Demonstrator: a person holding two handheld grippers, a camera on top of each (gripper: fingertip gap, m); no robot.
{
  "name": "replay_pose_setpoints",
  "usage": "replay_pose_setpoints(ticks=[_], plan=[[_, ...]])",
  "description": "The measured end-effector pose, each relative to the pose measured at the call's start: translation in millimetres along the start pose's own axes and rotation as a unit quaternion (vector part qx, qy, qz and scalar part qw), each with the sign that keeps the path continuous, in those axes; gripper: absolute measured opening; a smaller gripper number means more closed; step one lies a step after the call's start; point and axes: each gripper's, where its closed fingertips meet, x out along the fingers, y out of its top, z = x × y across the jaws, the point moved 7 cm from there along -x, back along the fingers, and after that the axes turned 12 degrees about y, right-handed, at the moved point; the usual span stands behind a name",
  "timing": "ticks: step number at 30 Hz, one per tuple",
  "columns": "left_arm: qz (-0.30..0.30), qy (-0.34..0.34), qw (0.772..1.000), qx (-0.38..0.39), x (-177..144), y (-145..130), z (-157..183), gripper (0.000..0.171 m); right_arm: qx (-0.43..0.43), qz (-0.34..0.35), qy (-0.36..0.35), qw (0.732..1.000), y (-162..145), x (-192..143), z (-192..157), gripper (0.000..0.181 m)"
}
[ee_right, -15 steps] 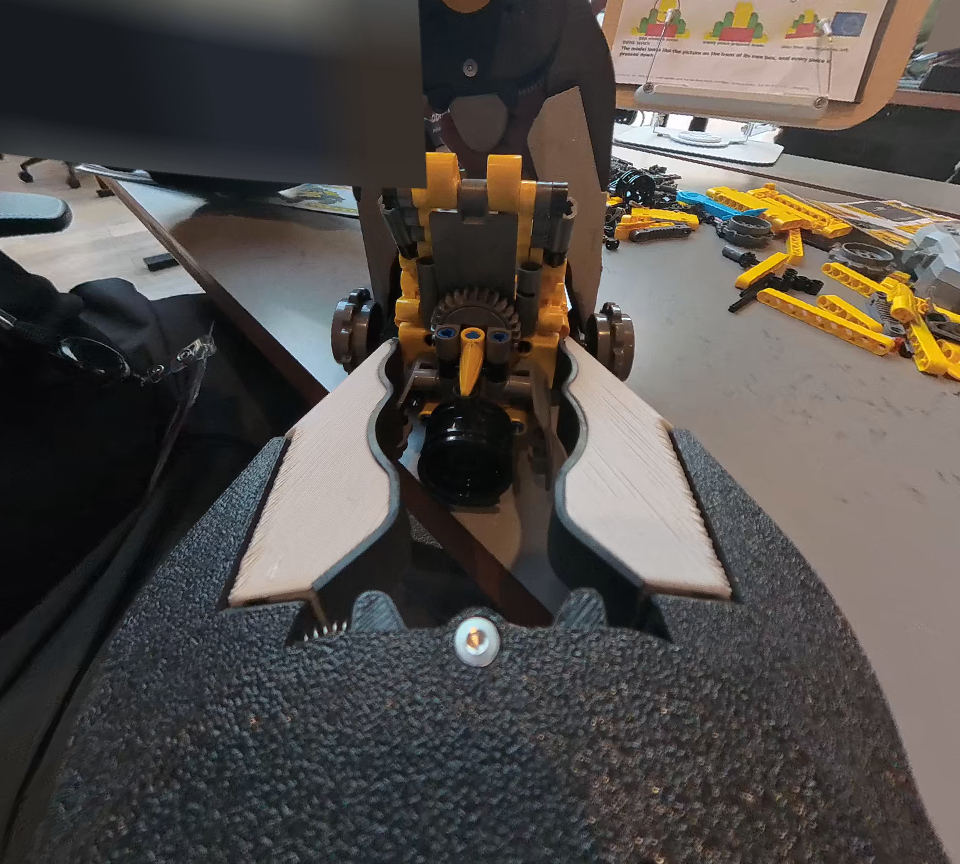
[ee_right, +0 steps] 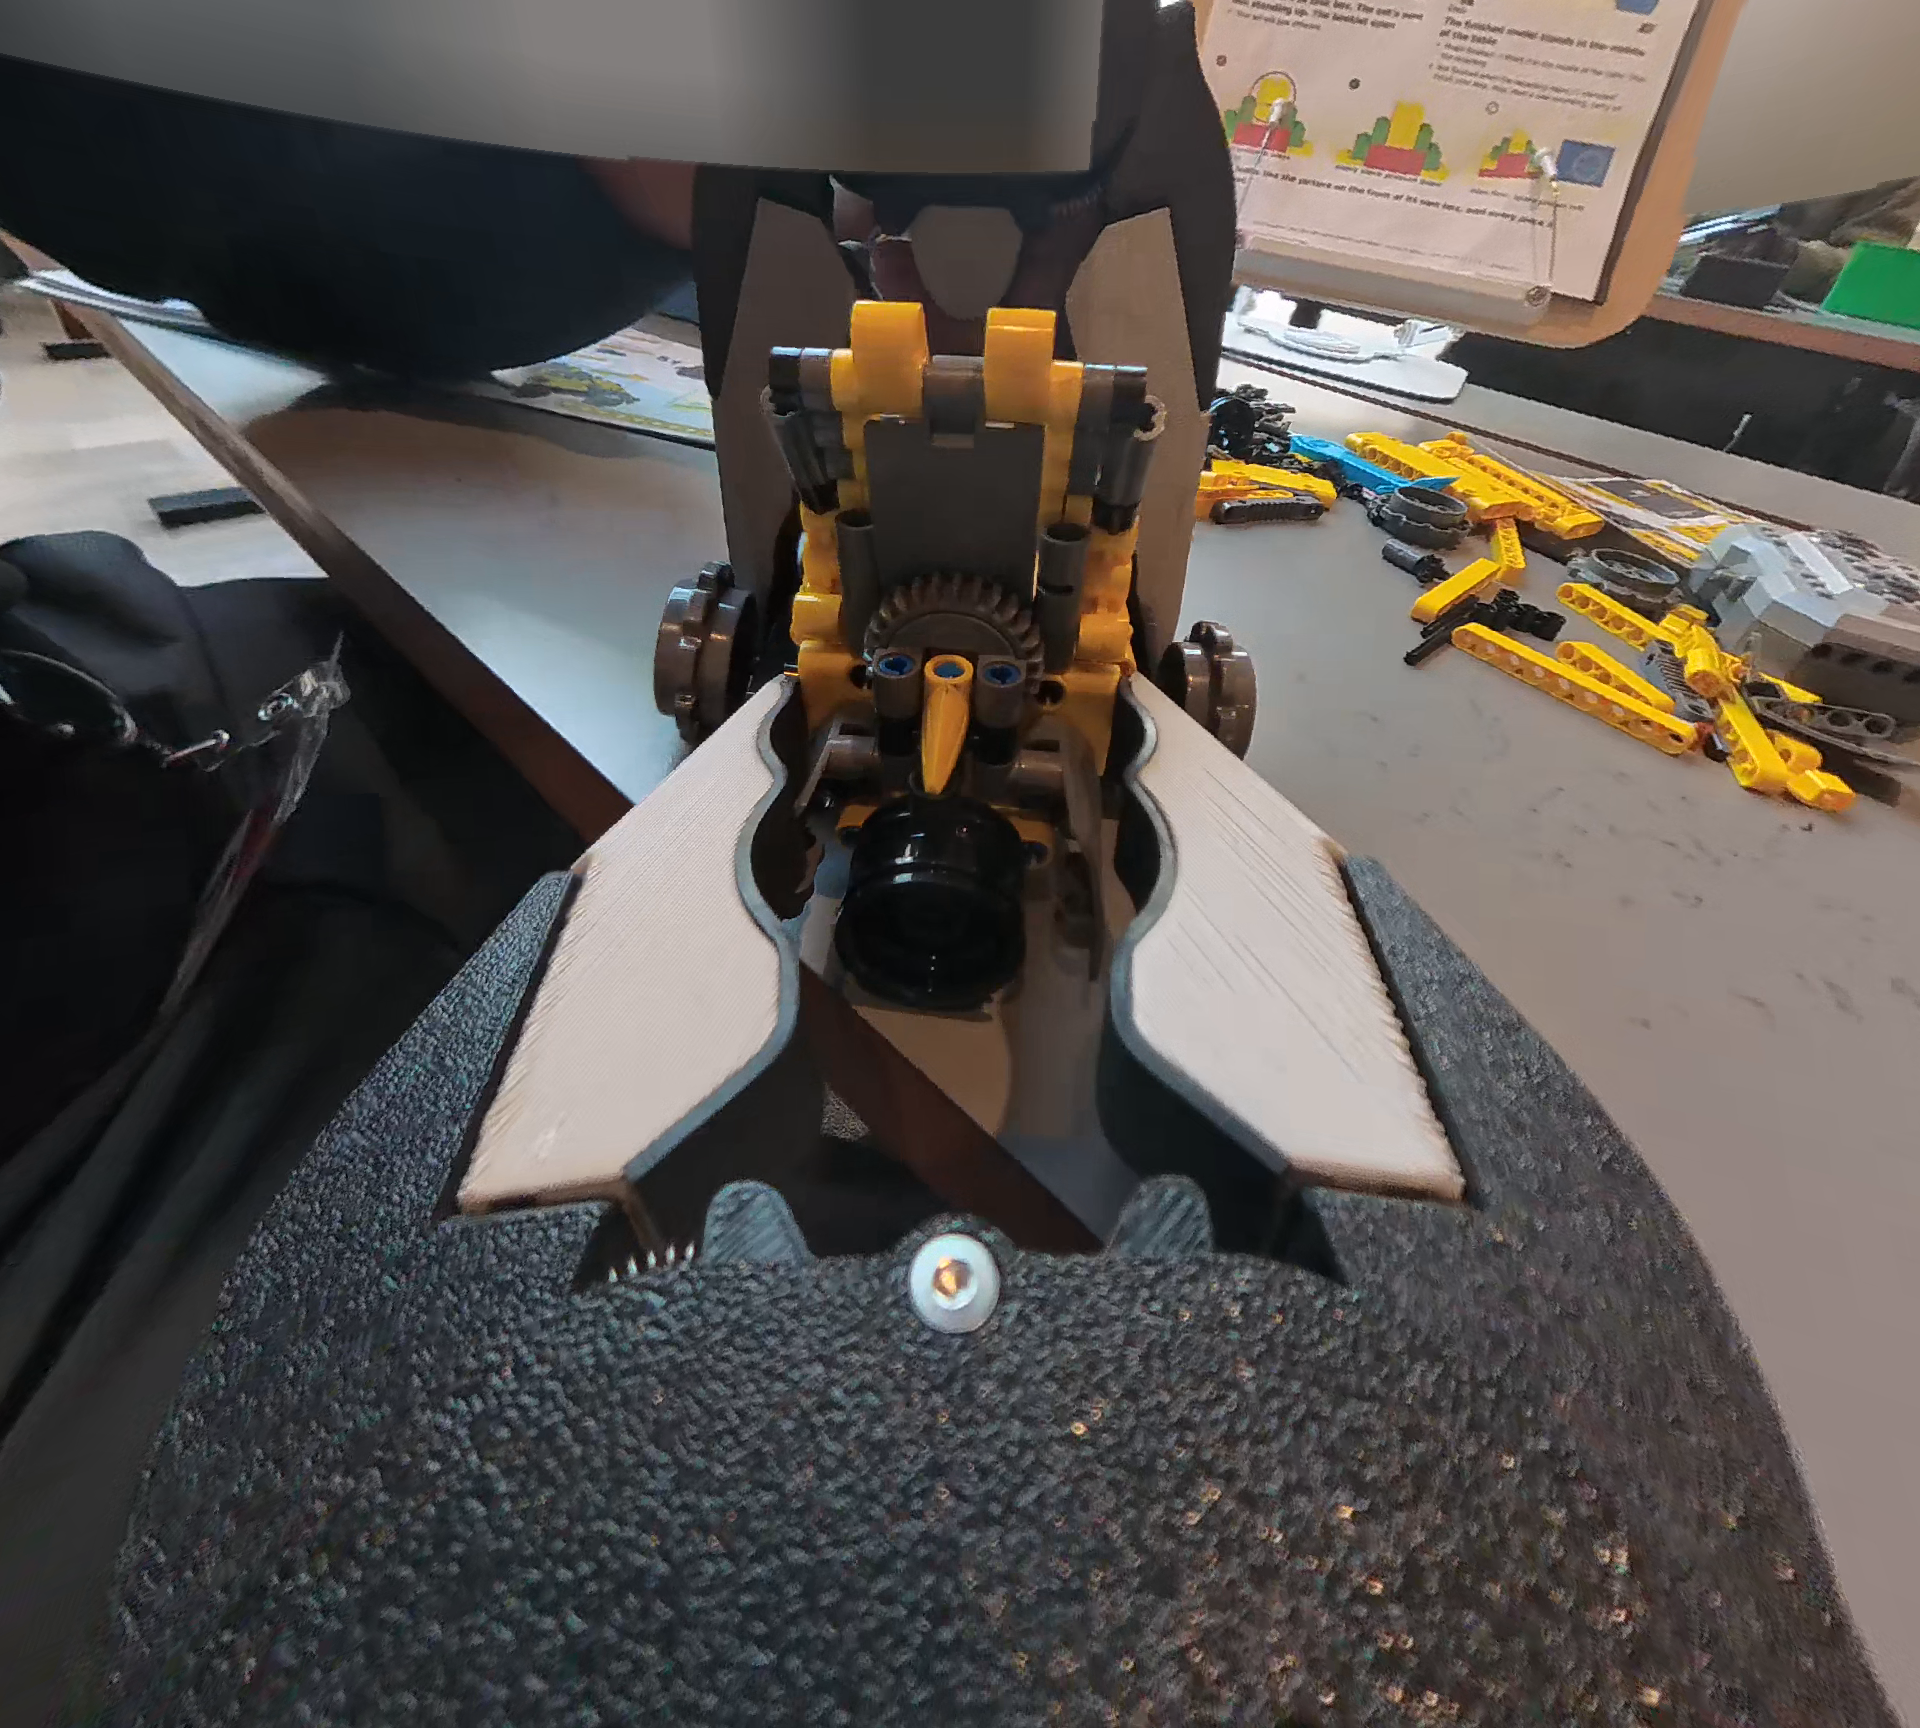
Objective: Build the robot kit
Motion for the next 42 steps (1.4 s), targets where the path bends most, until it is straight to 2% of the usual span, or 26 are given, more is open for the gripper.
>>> replay_pose_setpoints(ticks=[6, 11, 20, 25, 31, 34, 38, 42], plan=[[0.004, -0.001, 1.0, 0.0, 0.3, -0.6, -1.7, 0.096, 0.019, -0.013, -0.019, 1.0, 2.7, 2.8, 0.0, 0.057], [0.005, -0.002, 1.0, 0.0, 0.4, 0.3, -1.6, 0.096, 0.081, -0.027, 0.039, 0.996, 4.8, 4.7, 7.7, 0.057], [0.007, -0.006, 1.0, 0.006, 0.0, -0.3, -1.0, 0.096, 0.081, -0.011, 0.024, 0.996, 5.7, 10.0, 4.3, 0.057], [0.007, -0.008, 1.0, 0.01, -0.1, -0.5, -0.3, 0.096, 0.016, 0.002, 0.016, 1.0, 3.0, 12.9, 2.2, 0.057], [-0.001, -0.006, 1.0, 0.007, 0.5, 1.8, 0.3, 0.096, -0.004, -0.032, 0.032, 0.999, 5.1, 12.9, 5.1, 0.058], [-0.004, -0.006, 1.0, 0.006, 0.3, 0.6, -0.2, 0.096, 0.015, -0.052, 0.032, 0.998, 9.4, 16.7, 6.6, 0.057], [-0.002, -0.008, 1.0, 0.01, -0.3, -1.2, -0.1, 0.096, 0.015, -0.017, 0.007, 1.0, 4.6, 18.8, 1.9, 0.057], [-0.001, -0.007, 1.0, 0.008, 0.2, 0.0, 0.7, 0.096, 0.016, -0.005, 0.015, 1.0, 2.8, 17.0, 2.7, 0.058]])
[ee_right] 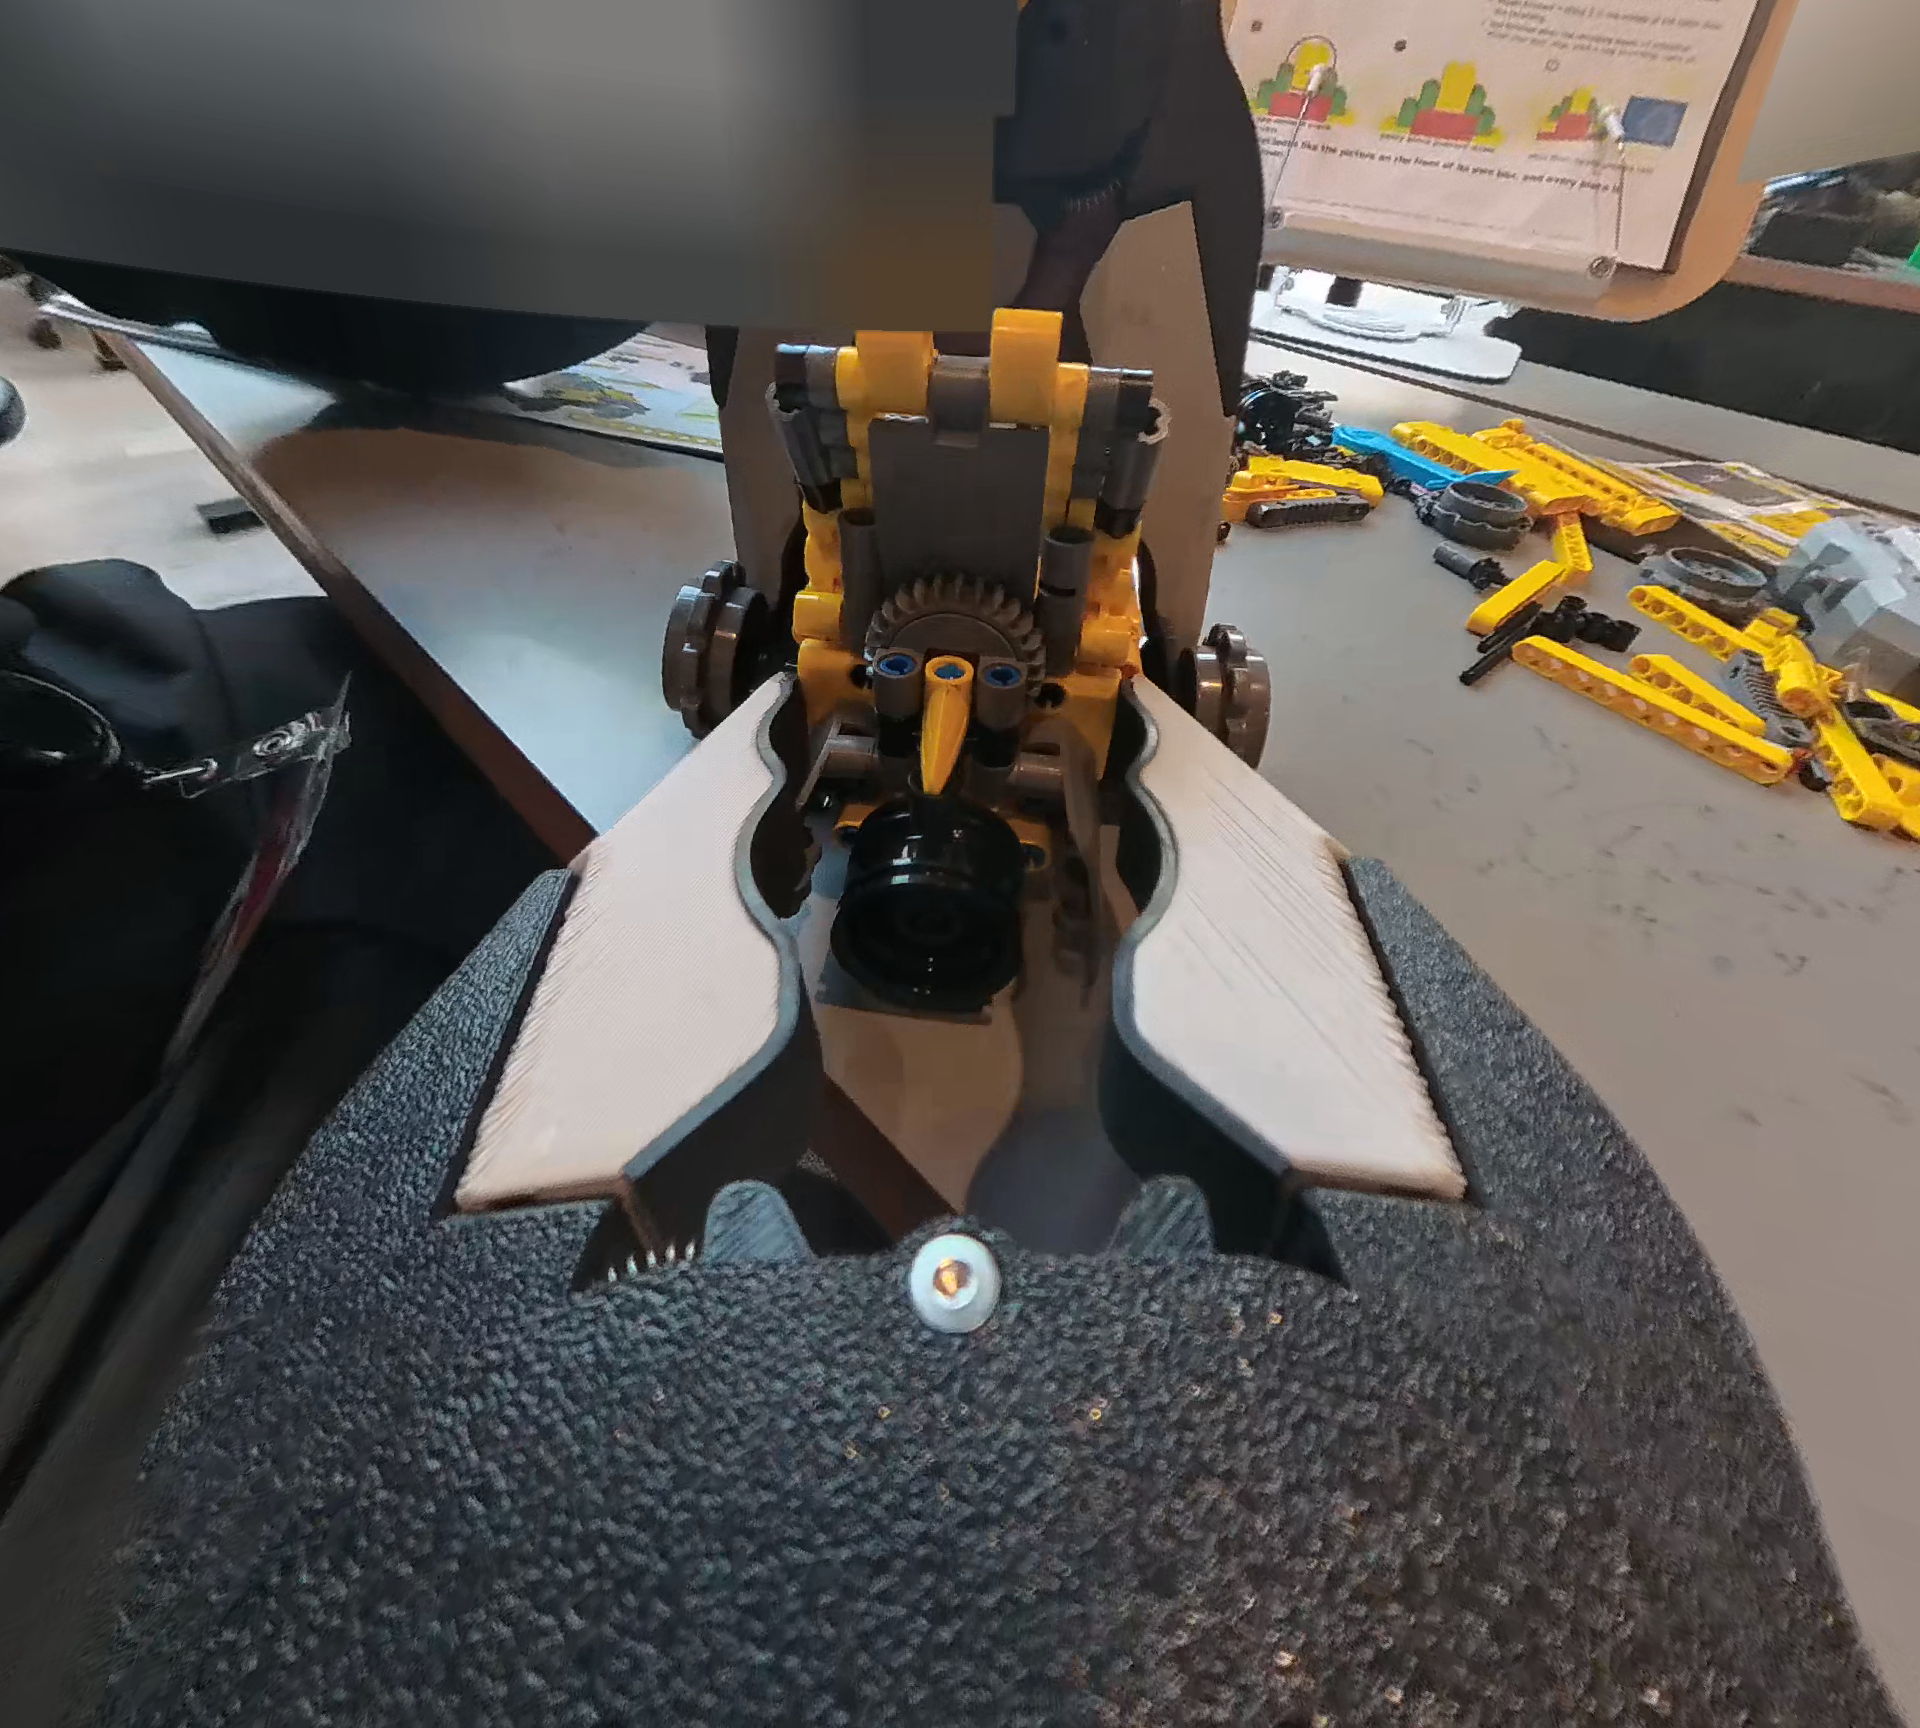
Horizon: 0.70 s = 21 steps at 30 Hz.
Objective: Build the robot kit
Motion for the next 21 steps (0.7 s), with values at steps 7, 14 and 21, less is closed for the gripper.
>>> replay_pose_setpoints(ticks=[7, 14, 21], plan=[[0.018, 0.0, 1.0, -0.013, 1.0, 1.0, -0.1, 0.097, 0.009, -0.036, -0.013, 0.999, -1.1, -7.0, 3.7, 0.059], [0.021, 0.0, 1.0, -0.014, 1.2, 1.2, 0.2, 0.097, 0.005, -0.069, -0.031, 0.997, 1.0, -10.9, 3.2, 0.058], [0.02, 0.001, 1.0, -0.016, 1.6, 2.0, 0.6, 0.097, 0.034, -0.075, -0.023, 0.996, 9.7, -25.3, 2.6, 0.05]])
